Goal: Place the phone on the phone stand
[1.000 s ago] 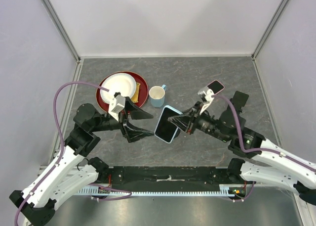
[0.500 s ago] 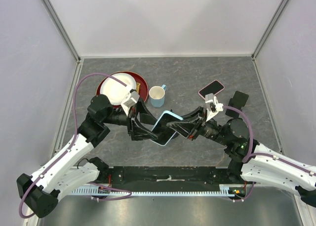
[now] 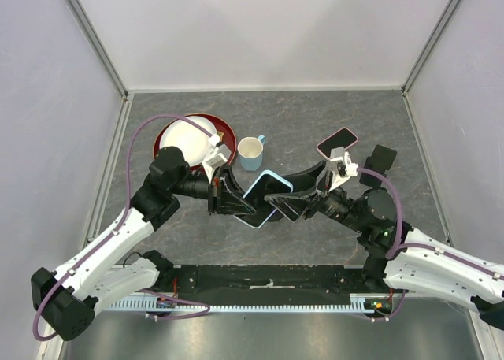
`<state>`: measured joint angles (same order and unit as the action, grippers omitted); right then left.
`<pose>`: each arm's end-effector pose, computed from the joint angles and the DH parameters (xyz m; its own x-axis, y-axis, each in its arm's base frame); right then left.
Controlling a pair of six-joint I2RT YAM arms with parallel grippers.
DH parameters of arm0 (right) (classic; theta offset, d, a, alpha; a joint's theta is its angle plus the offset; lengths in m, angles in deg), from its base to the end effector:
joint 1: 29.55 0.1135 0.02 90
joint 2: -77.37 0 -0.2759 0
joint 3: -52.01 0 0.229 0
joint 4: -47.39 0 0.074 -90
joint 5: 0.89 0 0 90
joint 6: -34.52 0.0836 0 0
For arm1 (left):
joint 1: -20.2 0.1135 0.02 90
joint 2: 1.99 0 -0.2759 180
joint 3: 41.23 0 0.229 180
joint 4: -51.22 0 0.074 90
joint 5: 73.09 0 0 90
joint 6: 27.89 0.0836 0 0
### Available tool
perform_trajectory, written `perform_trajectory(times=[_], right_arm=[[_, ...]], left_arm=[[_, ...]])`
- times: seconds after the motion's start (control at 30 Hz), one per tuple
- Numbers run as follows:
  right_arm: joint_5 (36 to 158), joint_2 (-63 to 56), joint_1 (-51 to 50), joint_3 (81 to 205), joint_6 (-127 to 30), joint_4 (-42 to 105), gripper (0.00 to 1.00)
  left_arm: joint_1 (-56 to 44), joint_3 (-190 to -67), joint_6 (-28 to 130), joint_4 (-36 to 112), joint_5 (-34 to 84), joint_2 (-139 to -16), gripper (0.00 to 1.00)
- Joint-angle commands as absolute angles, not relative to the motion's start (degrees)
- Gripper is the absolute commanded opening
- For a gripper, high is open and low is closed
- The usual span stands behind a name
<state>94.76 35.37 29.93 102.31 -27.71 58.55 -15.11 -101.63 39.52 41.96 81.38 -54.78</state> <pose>0.0893 0.1677 0.3835 -0.2717 0.4521 -0.8496 -0.8791 0.2427 0.4103 0.1115 -0.1714 0.3604 -0.4001 0.0805 -0.9129 0.9006 -0.1502 -0.4080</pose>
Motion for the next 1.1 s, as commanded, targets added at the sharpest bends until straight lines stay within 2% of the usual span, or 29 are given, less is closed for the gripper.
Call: perform_trajectory(times=[0.0, 0.03, 0.17, 0.43, 0.53, 0.6, 0.8, 0.97, 1.07], right_arm=[[86.7, 37.2, 30.1, 108.5, -30.9, 42.9, 0.80], [84.7, 37.4, 30.1, 110.1, -30.8, 39.5, 0.97], [82.3, 37.6, 30.2, 113.8, -30.6, 25.8, 0.98], [84.5, 34.9, 30.1, 117.8, -34.2, 21.4, 0.97], [85.9, 35.6, 30.1, 115.1, -35.2, 25.6, 0.88], [90.9, 36.0, 30.1, 113.8, -35.2, 29.7, 0.86], [98.5, 33.0, 30.1, 115.6, -32.9, 34.0, 0.69], [101.0, 31.1, 30.1, 116.4, -30.9, 35.7, 0.52], [101.3, 31.5, 30.1, 116.2, -30.5, 36.0, 0.34]], left_arm=[[-15.1, -103.2, 40.8, 41.2, 79.8, -52.9, 0.02], [-15.1, -103.2, 40.9, 41.0, 79.8, -53.0, 0.02], [-15.2, -103.5, 41.0, 40.3, 79.6, -53.8, 0.02], [-15.1, -103.4, 41.2, 40.2, 79.8, -54.2, 0.02], [-15.4, -103.3, 41.1, 40.2, 80.2, -54.5, 0.02], [-15.5, -103.3, 41.2, 40.2, 80.4, -54.7, 0.02], [-16.3, -103.3, 41.1, 40.2, 81.1, -55.2, 0.02], [-16.6, -103.3, 41.4, 40.1, 81.2, -55.2, 0.02], [-16.8, -103.3, 41.6, 39.9, 81.1, -55.2, 0.02]])
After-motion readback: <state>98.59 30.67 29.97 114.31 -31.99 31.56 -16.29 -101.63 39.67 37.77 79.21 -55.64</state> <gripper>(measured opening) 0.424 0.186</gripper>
